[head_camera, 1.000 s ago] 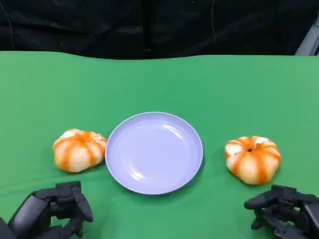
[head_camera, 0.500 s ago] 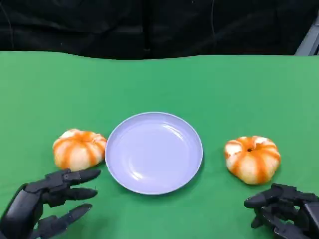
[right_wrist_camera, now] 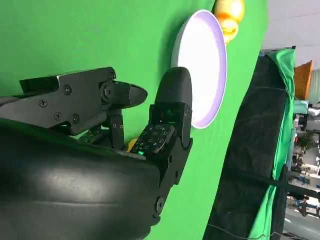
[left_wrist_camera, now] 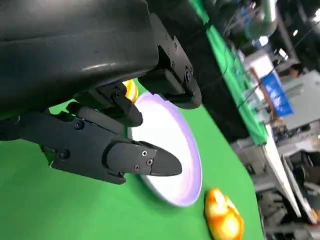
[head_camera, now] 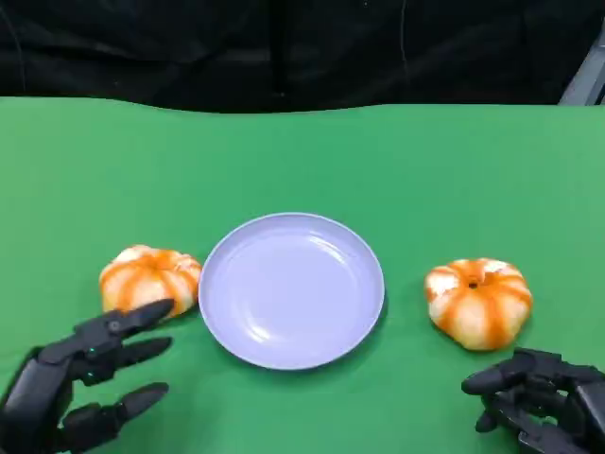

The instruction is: Grasp the bread from the table and place it into the plate.

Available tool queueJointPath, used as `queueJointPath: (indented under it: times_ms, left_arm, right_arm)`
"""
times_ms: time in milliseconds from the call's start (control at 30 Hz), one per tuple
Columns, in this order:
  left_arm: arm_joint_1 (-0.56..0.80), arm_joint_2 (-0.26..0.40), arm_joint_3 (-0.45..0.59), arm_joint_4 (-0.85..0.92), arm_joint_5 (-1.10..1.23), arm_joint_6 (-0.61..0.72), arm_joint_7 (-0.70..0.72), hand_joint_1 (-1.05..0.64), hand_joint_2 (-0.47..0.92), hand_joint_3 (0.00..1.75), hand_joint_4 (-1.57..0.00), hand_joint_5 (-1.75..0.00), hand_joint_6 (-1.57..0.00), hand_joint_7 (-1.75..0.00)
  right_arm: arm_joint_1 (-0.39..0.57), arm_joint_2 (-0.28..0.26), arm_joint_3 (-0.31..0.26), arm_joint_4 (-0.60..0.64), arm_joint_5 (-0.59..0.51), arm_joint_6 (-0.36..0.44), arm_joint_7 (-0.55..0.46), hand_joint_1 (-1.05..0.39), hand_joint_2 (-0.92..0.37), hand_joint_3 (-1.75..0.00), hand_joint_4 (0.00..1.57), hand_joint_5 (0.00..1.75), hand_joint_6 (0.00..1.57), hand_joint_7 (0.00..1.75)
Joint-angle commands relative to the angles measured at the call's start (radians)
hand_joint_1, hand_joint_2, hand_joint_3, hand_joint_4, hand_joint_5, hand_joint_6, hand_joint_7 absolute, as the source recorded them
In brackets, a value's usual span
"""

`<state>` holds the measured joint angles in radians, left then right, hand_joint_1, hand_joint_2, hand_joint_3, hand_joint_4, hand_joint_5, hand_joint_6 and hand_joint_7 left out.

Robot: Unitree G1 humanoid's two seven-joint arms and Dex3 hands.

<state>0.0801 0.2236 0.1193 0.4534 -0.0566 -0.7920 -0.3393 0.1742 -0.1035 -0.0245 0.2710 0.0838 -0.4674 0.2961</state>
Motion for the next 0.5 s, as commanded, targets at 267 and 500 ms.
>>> queueJointPath:
  times_ms: [267, 500]
  left_arm:
    - [0.004, 0.051, 0.069, -0.065, 0.405, -0.114, 0.343, -0.62, 0.92, 0.2, -0.73, -0.01, -0.61, -0.02]
    - [-0.024, 0.115, 0.053, -0.093, 0.671, -0.107, 0.591, -0.61, 0.92, 0.15, -0.71, 0.0, -0.65, -0.02]
  right_arm:
    - [0.006, -0.01, -0.004, -0.004, 0.0, 0.001, -0.002, 0.02, -0.92, -0.38, 0.75, 1.3, 0.9, 0.73]
    - [0.004, -0.007, -0.004, 0.002, 0.005, 0.003, 0.002, 0.04, -0.92, -0.39, 0.75, 1.31, 0.91, 0.74]
